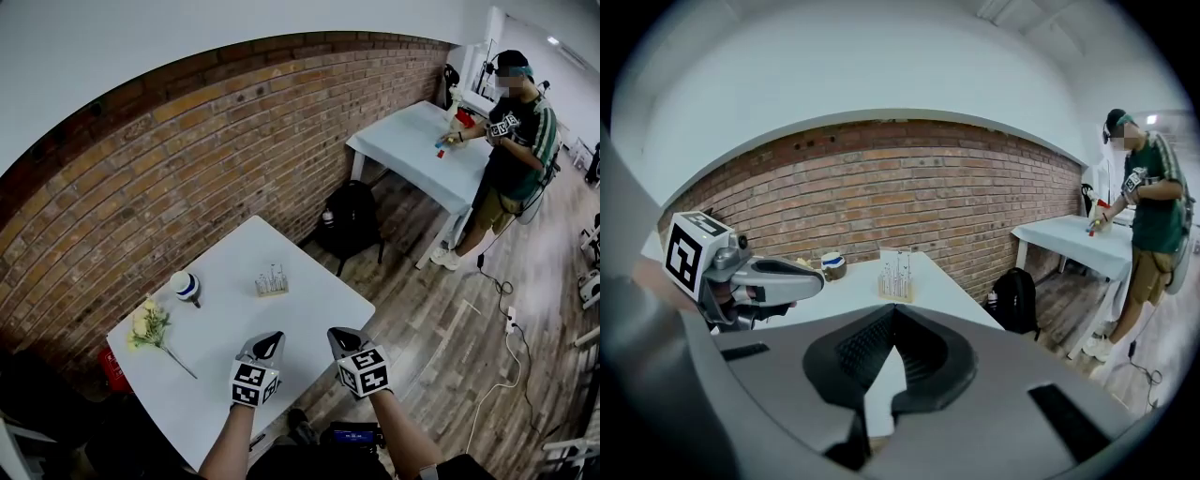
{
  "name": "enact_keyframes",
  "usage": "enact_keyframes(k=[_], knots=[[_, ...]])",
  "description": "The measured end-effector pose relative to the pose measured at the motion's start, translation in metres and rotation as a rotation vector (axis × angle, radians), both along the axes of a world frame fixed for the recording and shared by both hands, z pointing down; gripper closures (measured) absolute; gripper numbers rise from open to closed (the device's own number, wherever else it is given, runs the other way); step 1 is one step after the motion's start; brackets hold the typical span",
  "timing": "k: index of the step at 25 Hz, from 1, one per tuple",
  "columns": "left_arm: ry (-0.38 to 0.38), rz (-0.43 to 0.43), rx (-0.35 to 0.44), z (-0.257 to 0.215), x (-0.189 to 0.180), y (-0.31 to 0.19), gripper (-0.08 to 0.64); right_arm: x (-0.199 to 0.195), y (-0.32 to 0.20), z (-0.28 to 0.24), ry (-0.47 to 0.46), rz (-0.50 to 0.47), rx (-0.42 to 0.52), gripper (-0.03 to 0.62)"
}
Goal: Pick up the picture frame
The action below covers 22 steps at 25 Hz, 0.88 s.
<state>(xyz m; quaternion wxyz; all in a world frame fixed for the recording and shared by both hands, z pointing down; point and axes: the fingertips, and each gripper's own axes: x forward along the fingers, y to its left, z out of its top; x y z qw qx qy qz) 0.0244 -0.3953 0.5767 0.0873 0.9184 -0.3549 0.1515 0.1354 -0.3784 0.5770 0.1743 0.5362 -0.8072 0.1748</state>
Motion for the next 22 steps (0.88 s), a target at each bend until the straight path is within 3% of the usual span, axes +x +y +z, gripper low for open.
enact_keyframes(k=[22], knots=[[0.010,-0.148,0.005,-0.009,0.004,-0.032,0.548,-0.014,-0.052,-0.012,-0.019,-0.168,0.013,0.584]])
